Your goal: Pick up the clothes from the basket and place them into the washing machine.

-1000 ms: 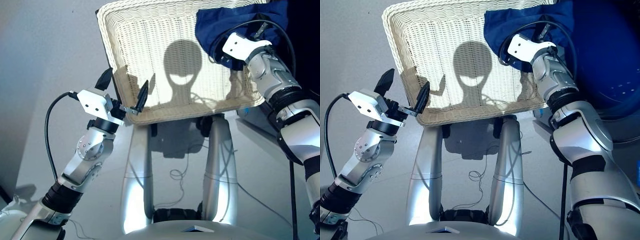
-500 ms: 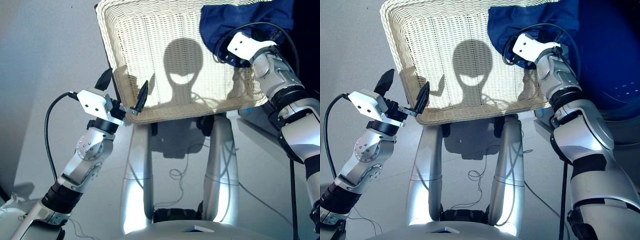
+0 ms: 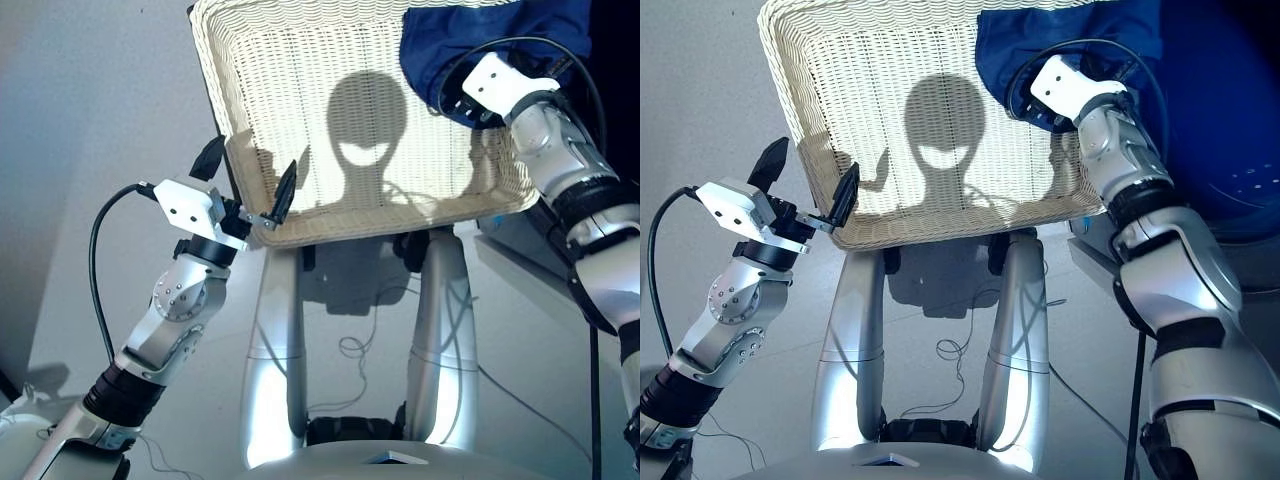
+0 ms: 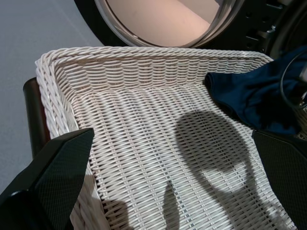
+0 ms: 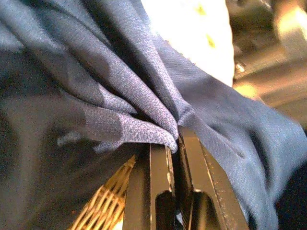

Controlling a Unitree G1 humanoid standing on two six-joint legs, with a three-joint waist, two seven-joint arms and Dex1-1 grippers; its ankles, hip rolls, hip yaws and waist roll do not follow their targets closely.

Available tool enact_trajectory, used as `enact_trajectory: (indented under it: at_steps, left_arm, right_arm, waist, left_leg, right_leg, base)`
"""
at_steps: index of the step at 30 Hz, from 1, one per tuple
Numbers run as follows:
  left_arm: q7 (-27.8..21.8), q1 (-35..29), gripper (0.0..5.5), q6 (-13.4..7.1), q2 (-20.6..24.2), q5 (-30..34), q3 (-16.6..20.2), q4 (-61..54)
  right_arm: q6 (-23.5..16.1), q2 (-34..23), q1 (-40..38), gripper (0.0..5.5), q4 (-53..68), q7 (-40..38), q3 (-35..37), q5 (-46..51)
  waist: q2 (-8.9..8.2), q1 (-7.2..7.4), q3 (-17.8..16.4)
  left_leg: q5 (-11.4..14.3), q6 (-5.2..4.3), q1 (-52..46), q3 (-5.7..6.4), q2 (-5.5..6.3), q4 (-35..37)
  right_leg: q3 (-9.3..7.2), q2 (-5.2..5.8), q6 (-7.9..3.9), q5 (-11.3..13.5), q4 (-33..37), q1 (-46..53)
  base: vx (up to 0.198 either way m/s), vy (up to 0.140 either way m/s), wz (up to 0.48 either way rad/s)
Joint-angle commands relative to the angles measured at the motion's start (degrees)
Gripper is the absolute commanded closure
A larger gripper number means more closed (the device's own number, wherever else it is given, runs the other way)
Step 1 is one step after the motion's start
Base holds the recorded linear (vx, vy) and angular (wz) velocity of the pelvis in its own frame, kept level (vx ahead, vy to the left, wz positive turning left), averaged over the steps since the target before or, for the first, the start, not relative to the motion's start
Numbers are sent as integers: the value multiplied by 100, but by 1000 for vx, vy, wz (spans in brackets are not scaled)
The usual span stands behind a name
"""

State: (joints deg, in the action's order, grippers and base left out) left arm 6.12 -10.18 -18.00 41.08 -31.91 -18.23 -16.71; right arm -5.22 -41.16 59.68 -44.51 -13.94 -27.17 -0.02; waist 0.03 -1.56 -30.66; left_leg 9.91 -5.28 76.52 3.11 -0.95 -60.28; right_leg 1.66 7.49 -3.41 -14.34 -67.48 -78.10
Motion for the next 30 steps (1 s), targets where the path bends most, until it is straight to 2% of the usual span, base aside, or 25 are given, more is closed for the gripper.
enact_trajectory:
  at_steps: [1,6,9,12,13,16,18,19,20,21,24,30]
  left_arm:
    - [72,92,0,-548,-17,55,111,-717]
    - [101,164,0,-659,-39,-77,228,-758]
    - [177,222,0,-669,-94,-194,250,-783]
    - [273,263,0,-633,-142,-237,273,-786]
    - [283,277,0,-625,-152,-241,269,-788]
    - [378,283,0,-629,-184,-234,282,-802]
    - [417,270,0,-625,-196,-209,279,-809]
    - [446,244,0,-623,-209,-207,256,-817]
    - [460,235,0,-616,-210,-200,236,-817]
    - [480,195,0,-609,-199,-185,212,-820]
    - [545,146,0,-606,-154,-119,172,-835]
    - [560,41,0,-610,-76,-82,76,-843]
  right_arm:
    - [-818,-360,-270,550,378,-505,815,1424]
    - [-1989,102,-1039,550,1050,-506,2410,3853]
    - [-2670,666,-1196,550,1426,-219,3103,5416]
    - [-3075,928,-1246,550,1690,-232,3503,6078]
    - [-3147,956,-1254,550,1650,-212,3596,6236]
    - [-3535,965,-1093,550,1467,-497,3997,6591]
    - [-3630,890,-1037,550,1313,-629,4158,6690]
    - [-3748,855,-942,550,1235,-733,4279,6764]
    - [-3776,820,-905,550,1134,-808,4349,6816]
    - [-3830,741,-830,550,964,-886,4438,6922]
    - [-3933,453,-590,550,465,-1312,4636,6989]
    - [-3677,21,-221,550,-213,-1566,4494,7041]
  waist:
    - [103,118,87]
    - [95,206,87]
    - [105,233,87]
    - [99,273,87]
    - [98,274,87]
    - [111,284,87]
    - [121,286,87]
    - [124,290,87]
    - [129,293,87]
    - [130,290,87]
    - [141,276,87]
    - [156,231,87]
  left_leg:
    - [-95,298,-97,-385,82,133]
    - [-51,307,-95,-388,96,58]
    - [-36,303,-103,-390,90,38]
    - [-89,295,-72,-398,86,50]
    - [-30,285,-114,-395,85,31]
    - [-60,273,-102,-389,93,40]
    - [-49,270,-112,-380,95,33]
    - [-180,289,-26,-392,90,76]
    - [-74,274,-98,-376,93,36]
    - [-169,287,-38,-395,89,72]
    - [-165,281,-70,-395,91,84]
    - [-156,281,-96,-401,88,84]
  right_leg:
    - [-305,-165,26,601,563,138]
    - [-295,-202,18,551,489,121]
    - [-277,-221,15,539,473,123]
    - [-271,-235,12,595,491,104]
    - [-268,-236,-2,540,469,144]
    - [-269,-234,-3,567,487,145]
    - [-263,-234,-6,561,494,161]
    - [-277,-224,24,681,548,80]
    - [-261,-234,0,585,501,151]
    - [-272,-225,22,670,540,99]
    - [-262,-215,15,670,553,137]
    - [-263,-193,13,678,582,176]
  base:
    - [0,0,0]
    - [0,0,0]
    - [0,0,0]
    - [0,0,0]
    - [0,0,0]
    - [0,0,0]
    - [-35,6,14]
    - [0,0,0]
    - [-75,15,14]
    - [0,0,0]
    - [-20,3,1]
    - [0,0,0]
